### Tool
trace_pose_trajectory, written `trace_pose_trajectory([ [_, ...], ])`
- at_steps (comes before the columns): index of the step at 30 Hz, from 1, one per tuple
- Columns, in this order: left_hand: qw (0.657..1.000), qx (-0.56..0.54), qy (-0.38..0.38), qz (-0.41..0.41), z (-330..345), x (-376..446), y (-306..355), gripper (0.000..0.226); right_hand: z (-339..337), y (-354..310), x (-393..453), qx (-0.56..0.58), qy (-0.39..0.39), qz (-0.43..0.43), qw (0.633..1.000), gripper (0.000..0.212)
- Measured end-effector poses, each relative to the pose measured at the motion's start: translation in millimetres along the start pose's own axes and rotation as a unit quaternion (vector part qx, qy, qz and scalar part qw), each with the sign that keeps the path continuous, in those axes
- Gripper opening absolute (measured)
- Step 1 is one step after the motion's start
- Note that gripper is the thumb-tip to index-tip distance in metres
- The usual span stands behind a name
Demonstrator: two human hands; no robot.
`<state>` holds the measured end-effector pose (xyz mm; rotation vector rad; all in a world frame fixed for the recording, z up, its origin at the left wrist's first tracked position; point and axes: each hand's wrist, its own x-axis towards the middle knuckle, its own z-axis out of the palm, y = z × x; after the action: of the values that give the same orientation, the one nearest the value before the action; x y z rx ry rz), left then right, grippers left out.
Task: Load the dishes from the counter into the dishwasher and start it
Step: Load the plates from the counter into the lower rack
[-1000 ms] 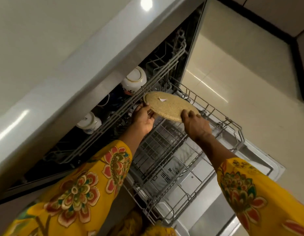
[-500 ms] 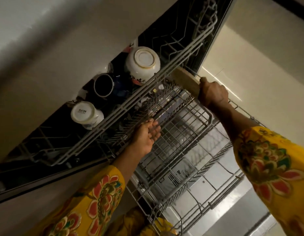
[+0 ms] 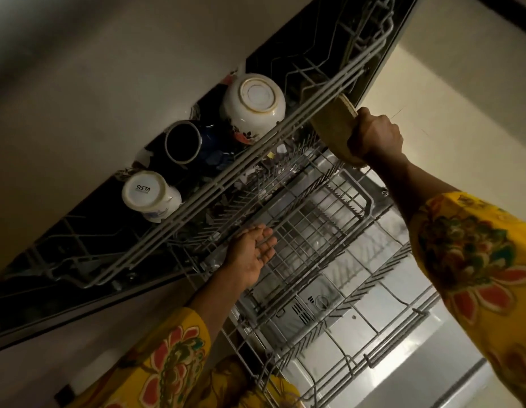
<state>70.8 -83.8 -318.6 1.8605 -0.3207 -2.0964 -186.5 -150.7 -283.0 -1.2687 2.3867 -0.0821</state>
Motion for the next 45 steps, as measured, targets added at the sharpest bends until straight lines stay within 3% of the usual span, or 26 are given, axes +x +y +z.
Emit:
trace_pose_trajectory([
  [17,1.0,0.014,0.01,0.0,-17.0,1.0,-10.8,0.018,21.7,13.0,21.2,-0.05,-0.036,0.019,0.998,0.046],
  [27,1.0,0.018,0.004,0.009,-11.0,-33.7,-8.9,0.019,7.0,32.6,-33.1,-0.035,-0.069,0.046,0.996,0.038],
  [38,0.999,-0.009,0.034,0.038,-19.1,-129.8,10.1,0.025,-1.7,-38.6,-181.4,0.024,-0.195,-0.095,0.976,0.043],
  [42,0.996,-0.026,0.071,0.054,-38.1,-173.7,14.7,0.017,-13.0,-83.7,-225.5,0.011,-0.222,-0.156,0.962,0.044],
  [45,0.99,-0.049,0.108,0.076,-68.0,-201.5,15.5,0.023,-21.8,-122.4,-259.5,0.016,-0.227,-0.206,0.952,0.039],
])
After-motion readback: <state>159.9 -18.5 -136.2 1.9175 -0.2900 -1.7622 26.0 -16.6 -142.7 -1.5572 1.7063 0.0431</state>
